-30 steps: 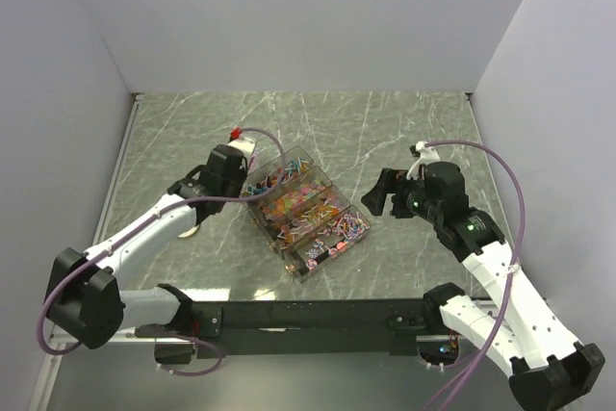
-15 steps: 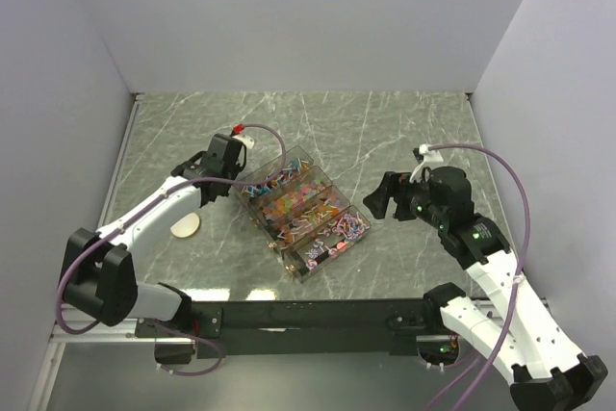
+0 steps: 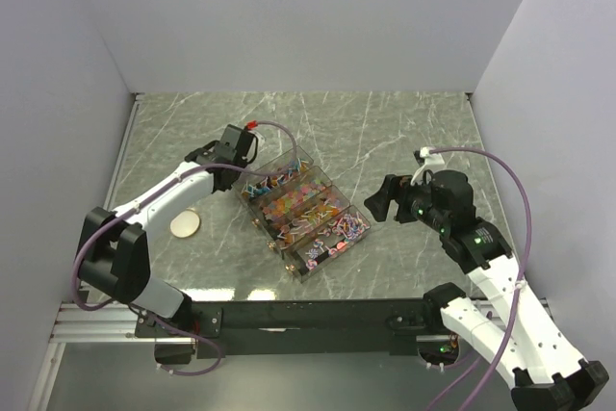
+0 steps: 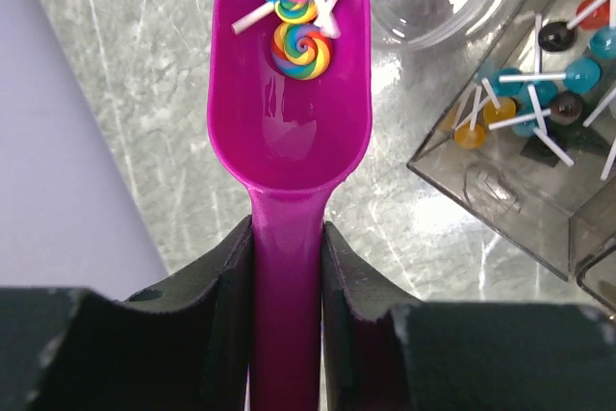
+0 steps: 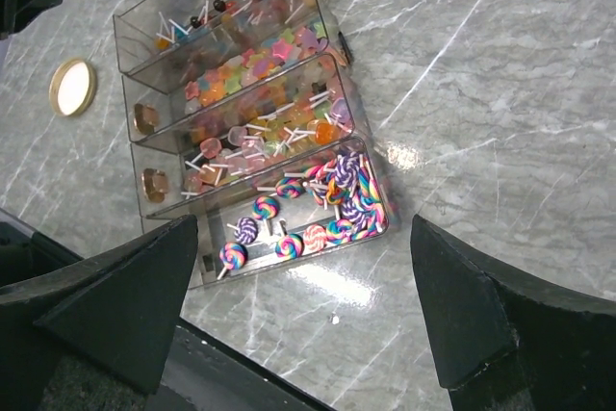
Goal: Pack the candies
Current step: Place the fake candies in the packing bottle.
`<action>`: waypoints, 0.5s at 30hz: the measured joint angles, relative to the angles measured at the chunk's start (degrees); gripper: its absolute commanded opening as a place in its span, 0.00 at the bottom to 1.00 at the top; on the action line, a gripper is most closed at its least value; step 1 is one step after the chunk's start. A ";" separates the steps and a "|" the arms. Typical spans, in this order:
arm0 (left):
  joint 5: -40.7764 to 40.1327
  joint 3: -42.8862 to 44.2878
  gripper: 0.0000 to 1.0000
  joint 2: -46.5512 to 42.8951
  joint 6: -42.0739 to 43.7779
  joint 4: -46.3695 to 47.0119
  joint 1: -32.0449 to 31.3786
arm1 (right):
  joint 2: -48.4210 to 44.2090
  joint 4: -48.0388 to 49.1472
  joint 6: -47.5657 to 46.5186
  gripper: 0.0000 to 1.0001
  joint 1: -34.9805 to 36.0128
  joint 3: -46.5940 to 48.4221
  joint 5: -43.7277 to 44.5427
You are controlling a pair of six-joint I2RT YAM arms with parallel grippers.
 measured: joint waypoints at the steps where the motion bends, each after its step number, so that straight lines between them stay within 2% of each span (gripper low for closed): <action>1: -0.48 0.26 0.01 0.28 0.55 -0.24 -0.50 | -0.13 0.00 -0.04 0.98 0.11 -0.07 0.13; 15: -4.33 2.54 0.01 3.74 3.48 -3.02 -3.67 | -1.36 -0.02 -0.81 0.98 1.29 -0.48 2.12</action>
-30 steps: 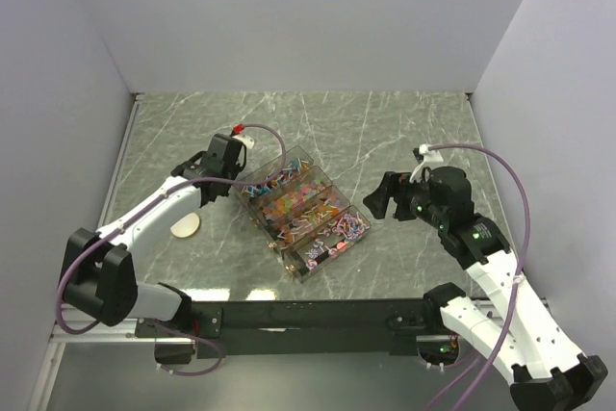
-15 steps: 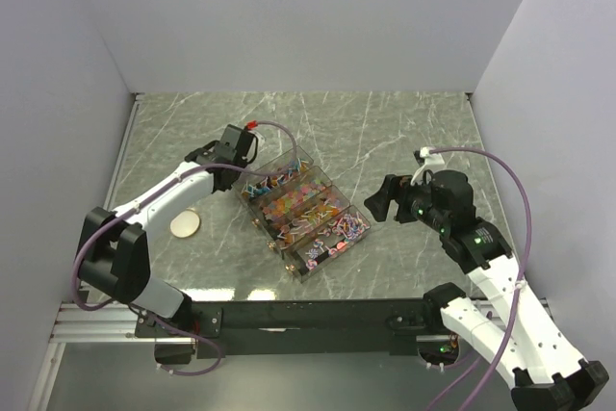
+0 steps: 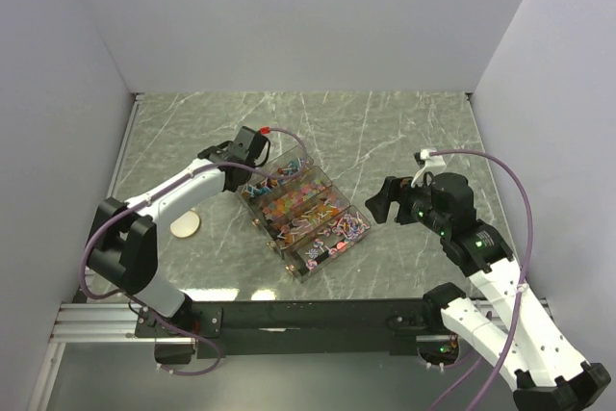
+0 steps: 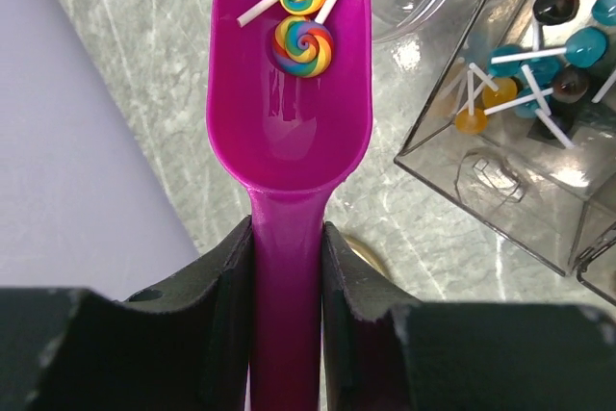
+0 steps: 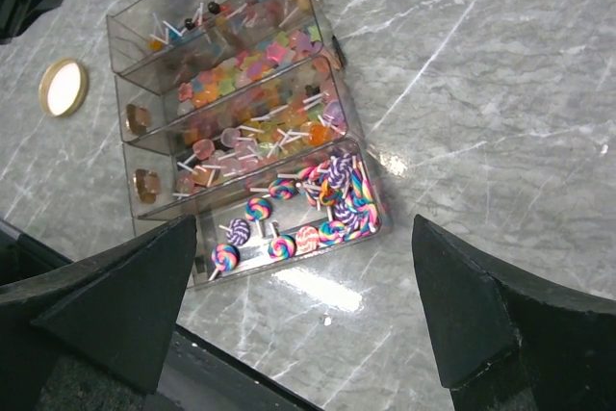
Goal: Pack the candies
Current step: Place the fake candies in the packing bottle.
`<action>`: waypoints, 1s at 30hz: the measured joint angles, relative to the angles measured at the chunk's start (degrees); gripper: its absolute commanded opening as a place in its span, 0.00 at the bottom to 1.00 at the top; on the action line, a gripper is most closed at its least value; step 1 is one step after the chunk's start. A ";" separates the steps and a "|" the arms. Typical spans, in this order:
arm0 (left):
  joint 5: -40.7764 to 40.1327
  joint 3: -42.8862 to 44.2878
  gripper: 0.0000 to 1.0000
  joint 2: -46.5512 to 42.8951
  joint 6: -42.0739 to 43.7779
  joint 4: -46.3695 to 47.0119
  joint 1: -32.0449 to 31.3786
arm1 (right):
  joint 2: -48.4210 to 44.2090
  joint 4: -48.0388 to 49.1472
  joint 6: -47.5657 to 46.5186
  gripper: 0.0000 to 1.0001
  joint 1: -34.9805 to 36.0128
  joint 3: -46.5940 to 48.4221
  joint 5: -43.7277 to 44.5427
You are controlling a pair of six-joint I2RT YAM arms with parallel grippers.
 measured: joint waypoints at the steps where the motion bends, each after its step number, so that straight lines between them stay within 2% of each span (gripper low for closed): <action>1: -0.48 0.31 0.01 0.33 0.24 -0.28 -0.33 | 0.00 -0.09 -0.02 0.98 0.00 -0.02 0.24; 16: -10.05 1.22 0.01 2.01 5.01 -2.54 -5.86 | -0.17 -0.09 -0.46 0.99 0.09 -0.02 1.03; 30: -14.82 -0.13 0.01 2.21 10.29 -2.43 -9.14 | -0.15 -0.07 -0.48 0.99 0.09 -0.28 1.42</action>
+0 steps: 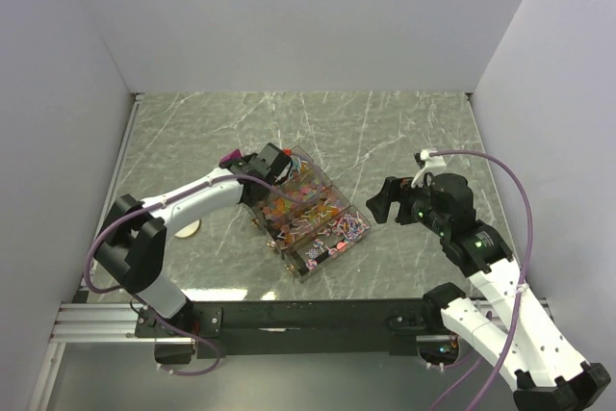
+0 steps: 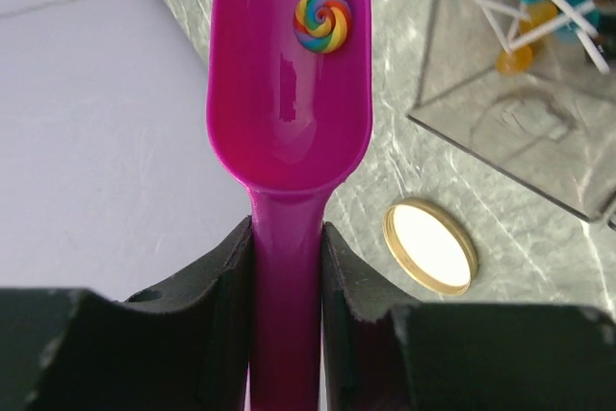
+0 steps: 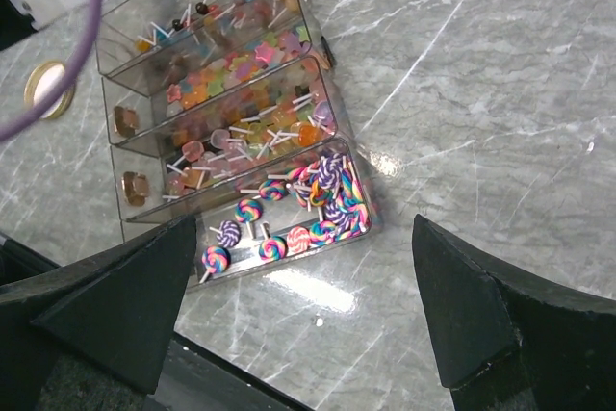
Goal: Pack the candies
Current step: Place the fake candies in the packing bottle.
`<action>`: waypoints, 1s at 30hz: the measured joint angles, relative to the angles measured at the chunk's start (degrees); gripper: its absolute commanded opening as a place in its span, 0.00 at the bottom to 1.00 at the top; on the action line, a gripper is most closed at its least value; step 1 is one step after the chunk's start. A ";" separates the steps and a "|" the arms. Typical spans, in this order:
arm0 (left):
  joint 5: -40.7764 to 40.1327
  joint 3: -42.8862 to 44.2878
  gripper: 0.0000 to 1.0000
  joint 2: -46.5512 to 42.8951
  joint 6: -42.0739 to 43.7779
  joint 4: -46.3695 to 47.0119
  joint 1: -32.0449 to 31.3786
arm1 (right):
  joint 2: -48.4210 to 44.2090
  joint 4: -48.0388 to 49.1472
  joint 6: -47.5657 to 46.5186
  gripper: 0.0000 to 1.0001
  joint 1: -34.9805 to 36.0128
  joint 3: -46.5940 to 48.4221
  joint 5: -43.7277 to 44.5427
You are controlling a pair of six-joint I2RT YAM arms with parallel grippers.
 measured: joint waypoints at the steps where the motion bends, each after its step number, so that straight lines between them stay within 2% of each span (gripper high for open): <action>1: -0.24 -0.37 0.01 0.09 0.31 -0.07 -0.26 | 0.00 -0.02 0.00 0.99 0.00 -0.07 0.00; 21: -5.57 1.11 0.01 4.70 3.02 -1.36 -1.46 | -0.28 0.07 -0.02 0.99 0.02 -1.16 0.85; 26: -4.87 2.19 0.01 2.64 2.45 -1.77 -1.44 | 0.28 0.04 -0.02 0.98 0.04 -1.16 0.79; 30: -2.40 2.19 0.01 -2.25 0.28 -2.12 -1.44 | 1.31 0.02 0.07 0.98 0.11 -1.07 -0.13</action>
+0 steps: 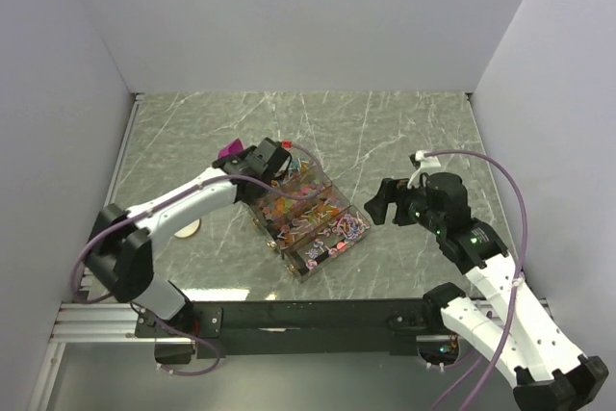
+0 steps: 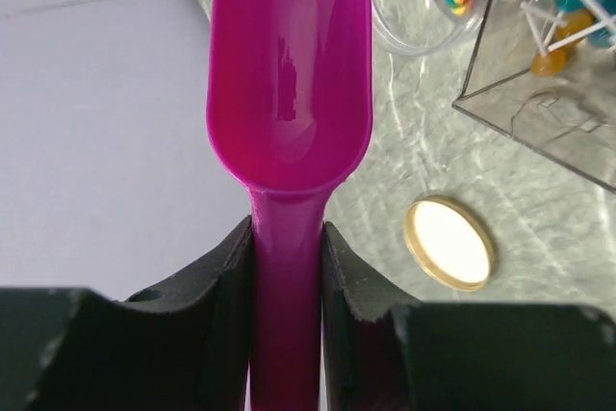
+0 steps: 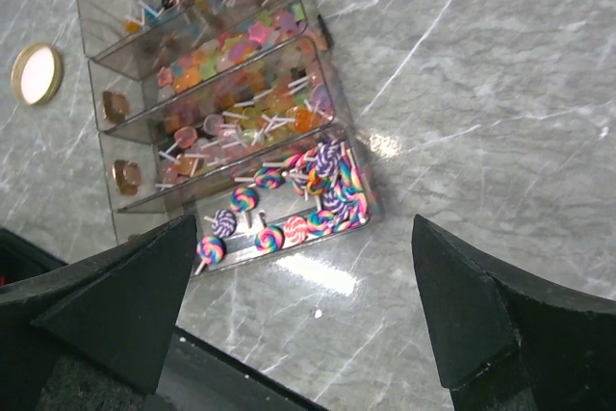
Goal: Pack the candies
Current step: Place the fake candies in the packing bottle, then scoop the fake candies from the storage box.
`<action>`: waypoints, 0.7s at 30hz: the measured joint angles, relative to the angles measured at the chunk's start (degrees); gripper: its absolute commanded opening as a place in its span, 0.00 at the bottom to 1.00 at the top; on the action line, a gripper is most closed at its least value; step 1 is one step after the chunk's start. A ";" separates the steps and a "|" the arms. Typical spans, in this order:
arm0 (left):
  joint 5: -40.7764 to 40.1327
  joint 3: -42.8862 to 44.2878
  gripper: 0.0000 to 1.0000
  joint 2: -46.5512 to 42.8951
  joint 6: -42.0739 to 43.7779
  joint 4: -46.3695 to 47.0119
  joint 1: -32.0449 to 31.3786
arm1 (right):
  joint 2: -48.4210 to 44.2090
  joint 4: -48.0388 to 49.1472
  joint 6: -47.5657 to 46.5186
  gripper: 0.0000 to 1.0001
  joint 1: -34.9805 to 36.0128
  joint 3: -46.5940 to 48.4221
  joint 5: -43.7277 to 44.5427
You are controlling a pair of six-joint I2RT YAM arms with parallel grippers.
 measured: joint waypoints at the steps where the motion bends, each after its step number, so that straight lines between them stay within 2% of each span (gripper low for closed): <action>1: 0.66 0.00 0.01 -1.25 -0.63 -0.15 0.02 | 0.37 -0.09 0.02 0.98 0.00 0.11 -0.50; 5: 5.18 0.00 0.01 -7.67 -4.50 -0.68 0.04 | 2.54 -0.31 1.14 0.95 0.00 1.33 -2.84; 9: 13.03 0.00 0.01 -14.97 -9.14 -0.83 0.04 | 5.35 0.24 3.06 0.90 0.02 3.48 -6.51; 15: 31.21 -1.95 0.01 -24.76 -16.00 1.36 -0.28 | 11.82 4.39 7.69 0.84 0.02 8.02 -14.16; 21: 46.75 -8.72 0.01 -30.49 -20.59 5.07 -0.94 | 19.80 13.20 15.43 0.83 0.09 9.75 -23.12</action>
